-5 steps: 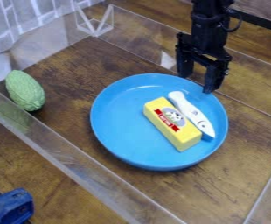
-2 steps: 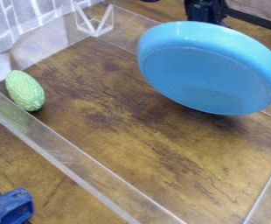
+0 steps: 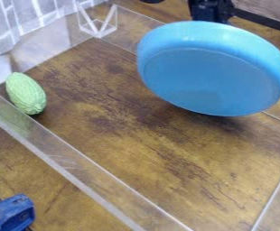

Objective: Remove the white object from inside the blue tray and put it on the table

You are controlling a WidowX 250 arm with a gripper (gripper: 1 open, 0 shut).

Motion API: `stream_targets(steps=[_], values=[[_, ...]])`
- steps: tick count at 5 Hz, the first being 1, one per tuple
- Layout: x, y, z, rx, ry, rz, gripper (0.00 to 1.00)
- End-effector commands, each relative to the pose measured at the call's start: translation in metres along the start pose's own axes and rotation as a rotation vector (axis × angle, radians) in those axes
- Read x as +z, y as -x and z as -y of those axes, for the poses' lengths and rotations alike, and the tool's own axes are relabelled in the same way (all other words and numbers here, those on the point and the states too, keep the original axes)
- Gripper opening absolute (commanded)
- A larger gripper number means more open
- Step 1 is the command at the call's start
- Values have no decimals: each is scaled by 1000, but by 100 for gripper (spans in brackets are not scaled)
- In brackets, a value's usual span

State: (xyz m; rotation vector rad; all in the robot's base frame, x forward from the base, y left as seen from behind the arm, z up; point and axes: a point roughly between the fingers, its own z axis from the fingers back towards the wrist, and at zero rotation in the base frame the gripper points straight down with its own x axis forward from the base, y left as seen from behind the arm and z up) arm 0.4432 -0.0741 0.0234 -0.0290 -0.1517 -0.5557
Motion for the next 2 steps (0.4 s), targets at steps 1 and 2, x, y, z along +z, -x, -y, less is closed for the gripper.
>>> stream_targets(steps=[1,2], values=[[-3,5,-5,-14,-2,4,100],[-7,5,-1,-34,5,1,100]])
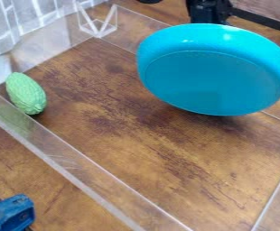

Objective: Remove the white object from inside the blue tray and put it on the table

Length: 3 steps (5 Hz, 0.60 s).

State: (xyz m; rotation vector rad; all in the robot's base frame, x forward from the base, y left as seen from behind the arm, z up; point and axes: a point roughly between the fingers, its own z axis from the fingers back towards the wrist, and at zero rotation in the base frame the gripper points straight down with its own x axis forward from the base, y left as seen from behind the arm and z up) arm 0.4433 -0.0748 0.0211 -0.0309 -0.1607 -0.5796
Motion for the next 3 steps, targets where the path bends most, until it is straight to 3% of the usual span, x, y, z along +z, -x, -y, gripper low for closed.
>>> stream_targets(steps=[1,2,3], values=[[-5,21,5,-33,24,-25,0],[-5,33,3,-49,30,-20,100],[-6,39,-6,-64,33,-25,100]])
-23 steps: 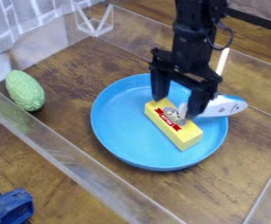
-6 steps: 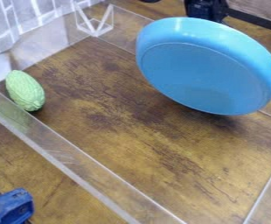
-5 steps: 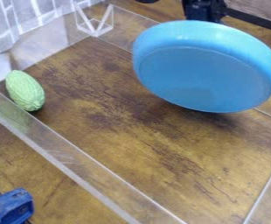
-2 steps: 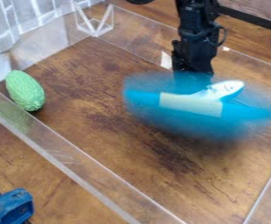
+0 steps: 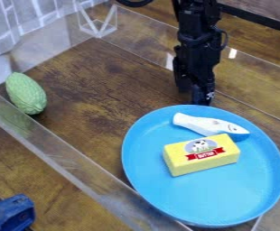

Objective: Remove the white object from inside the blue tray and put it on the table

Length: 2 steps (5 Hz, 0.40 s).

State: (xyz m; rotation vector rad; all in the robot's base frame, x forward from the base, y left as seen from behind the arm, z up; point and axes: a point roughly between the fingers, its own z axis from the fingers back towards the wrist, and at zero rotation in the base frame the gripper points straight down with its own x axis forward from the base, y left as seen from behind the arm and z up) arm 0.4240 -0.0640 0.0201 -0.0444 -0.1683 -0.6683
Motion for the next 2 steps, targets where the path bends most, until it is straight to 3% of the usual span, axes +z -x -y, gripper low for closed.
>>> stream_targets(steps=[1,2], values=[[-9,22,-5,86,17,-40,100],[-9,27,-4,148,17,-45,100]])
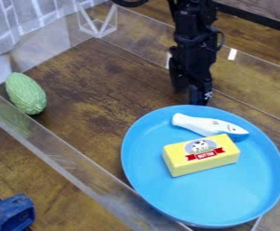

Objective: Remove the white object from inside the blue tray and put it on the table

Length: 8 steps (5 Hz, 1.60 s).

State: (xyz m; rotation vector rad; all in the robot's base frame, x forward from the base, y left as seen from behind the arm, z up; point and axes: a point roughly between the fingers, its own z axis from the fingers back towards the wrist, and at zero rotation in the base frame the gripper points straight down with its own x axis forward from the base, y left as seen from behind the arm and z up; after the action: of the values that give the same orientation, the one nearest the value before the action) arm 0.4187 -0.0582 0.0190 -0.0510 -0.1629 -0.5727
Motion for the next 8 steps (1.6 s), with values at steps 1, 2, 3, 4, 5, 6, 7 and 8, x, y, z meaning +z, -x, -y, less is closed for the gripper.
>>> stream_targets(steps=[1,2,3,4,5,6,7,8], values=[[-10,16,-4,30,28,-50,100],[-11,14,-2,7,39,-57,100],[-12,13,-10,7,47,-64,100],[-13,12,-18,9,56,-72,100],[-13,10,-15,-32,89,-80,100],[-11,11,-7,14,110,-84,100],[-10,11,1,54,133,-88,0],[-10,10,7,108,148,-86,100]])
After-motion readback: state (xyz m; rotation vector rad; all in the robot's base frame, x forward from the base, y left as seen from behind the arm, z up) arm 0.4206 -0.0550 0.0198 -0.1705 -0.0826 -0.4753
